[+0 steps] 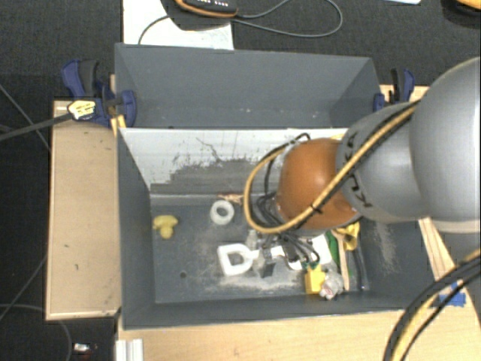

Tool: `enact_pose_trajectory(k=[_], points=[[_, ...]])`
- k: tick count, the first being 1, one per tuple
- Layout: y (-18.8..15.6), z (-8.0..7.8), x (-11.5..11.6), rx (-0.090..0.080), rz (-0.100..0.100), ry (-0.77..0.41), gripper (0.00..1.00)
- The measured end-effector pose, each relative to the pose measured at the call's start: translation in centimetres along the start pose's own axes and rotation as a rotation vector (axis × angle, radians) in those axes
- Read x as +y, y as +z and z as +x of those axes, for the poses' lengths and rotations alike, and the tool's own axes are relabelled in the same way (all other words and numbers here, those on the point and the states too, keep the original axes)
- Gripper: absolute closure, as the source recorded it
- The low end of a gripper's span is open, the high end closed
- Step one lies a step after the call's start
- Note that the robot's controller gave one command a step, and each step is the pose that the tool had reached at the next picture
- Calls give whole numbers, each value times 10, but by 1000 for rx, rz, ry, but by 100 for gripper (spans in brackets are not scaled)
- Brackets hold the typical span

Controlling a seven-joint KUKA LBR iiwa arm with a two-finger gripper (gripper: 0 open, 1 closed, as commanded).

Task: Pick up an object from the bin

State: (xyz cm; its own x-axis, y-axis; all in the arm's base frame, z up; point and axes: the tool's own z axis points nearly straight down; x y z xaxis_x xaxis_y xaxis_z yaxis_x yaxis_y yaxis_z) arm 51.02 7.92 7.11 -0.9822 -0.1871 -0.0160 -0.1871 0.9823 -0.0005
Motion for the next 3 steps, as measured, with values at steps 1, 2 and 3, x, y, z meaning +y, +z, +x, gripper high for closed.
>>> enact_pose_trajectory(k=[1,2,3], points=[[-24,3,0,12,-1,0,100],[-74,-1,0,1,0,0,100],[-90,-2,0,-2,0,1,100]])
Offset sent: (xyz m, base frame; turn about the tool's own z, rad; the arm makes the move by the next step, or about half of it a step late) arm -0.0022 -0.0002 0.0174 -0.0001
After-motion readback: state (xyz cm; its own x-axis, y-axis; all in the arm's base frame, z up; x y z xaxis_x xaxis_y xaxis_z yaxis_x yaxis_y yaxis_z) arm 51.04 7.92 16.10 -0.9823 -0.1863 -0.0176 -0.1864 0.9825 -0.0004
